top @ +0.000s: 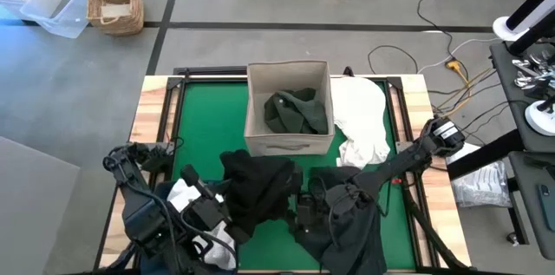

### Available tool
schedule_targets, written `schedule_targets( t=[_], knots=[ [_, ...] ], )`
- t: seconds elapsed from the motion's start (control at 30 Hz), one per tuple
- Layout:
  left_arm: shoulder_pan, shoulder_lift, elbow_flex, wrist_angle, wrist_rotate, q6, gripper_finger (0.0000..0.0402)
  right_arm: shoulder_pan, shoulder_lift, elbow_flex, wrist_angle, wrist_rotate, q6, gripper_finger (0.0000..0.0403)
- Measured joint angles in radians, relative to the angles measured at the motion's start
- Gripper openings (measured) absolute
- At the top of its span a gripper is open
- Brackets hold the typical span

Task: Sort clothes
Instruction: Put the black shirt into the brown laundry bin

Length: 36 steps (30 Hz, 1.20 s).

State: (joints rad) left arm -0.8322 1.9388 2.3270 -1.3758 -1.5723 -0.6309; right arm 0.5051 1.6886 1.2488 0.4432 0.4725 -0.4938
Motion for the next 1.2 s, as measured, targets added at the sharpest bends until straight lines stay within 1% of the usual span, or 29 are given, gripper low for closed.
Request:
schedule_targets(
  t=[0.2, 0.27, 0.37, 0.43, 0.6, 0.67, 0.87, 0.97, 1.0, 1.1, 1.2],
  knots=[
    [0.056, 0.000, -0.030, -0.066, 0.000, -0.096, 0.0000, 0.022, -0.021, -0.001, 0.004, 0.018, -0.004, 0.0197],
    [0.089, 0.000, -0.043, -0.065, 0.000, -0.118, 0.0000, 0.034, -0.022, -0.002, 0.008, 0.067, -0.023, 0.0195],
    [0.143, 0.000, -0.058, -0.063, 0.000, -0.142, 0.0000, 0.049, -0.021, -0.002, 0.035, 0.185, -0.047, 0.0194],
    [0.177, 0.000, -0.060, -0.056, 0.000, -0.151, 0.0000, 0.056, -0.020, -0.002, 0.052, 0.242, -0.051, 0.0195],
    [0.239, 0.000, -0.052, -0.054, 0.000, -0.156, 0.0000, 0.065, -0.018, -0.001, 0.065, 0.270, -0.011, 0.0194],
    [0.258, 0.000, -0.052, -0.053, 0.000, -0.181, 0.0000, 0.065, -0.018, -0.001, 0.088, 0.286, 0.011, 0.0192],
    [0.288, -0.001, -0.052, -0.049, 0.000, -0.247, 0.0000, 0.046, 0.015, -0.002, 0.229, 0.333, 0.018, 0.0192],
    [0.290, -0.001, -0.052, -0.047, 0.000, -0.247, 0.0000, 0.043, 0.037, 0.008, 0.244, 0.347, 0.002, 0.0190],
    [0.290, -0.001, -0.052, -0.040, 0.001, -0.247, 0.0000, 0.038, 0.049, 0.016, 0.248, 0.365, 0.002, 0.0188],
    [0.283, -0.002, -0.052, -0.016, 0.001, -0.247, 0.0000, 0.021, 0.067, 0.034, 0.250, 0.473, -0.029, 0.0182],
    [0.273, -0.002, -0.052, -0.011, 0.001, -0.247, 0.0000, -0.006, 0.081, 0.041, 0.249, 0.491, -0.036, 0.0174]
  ],
)
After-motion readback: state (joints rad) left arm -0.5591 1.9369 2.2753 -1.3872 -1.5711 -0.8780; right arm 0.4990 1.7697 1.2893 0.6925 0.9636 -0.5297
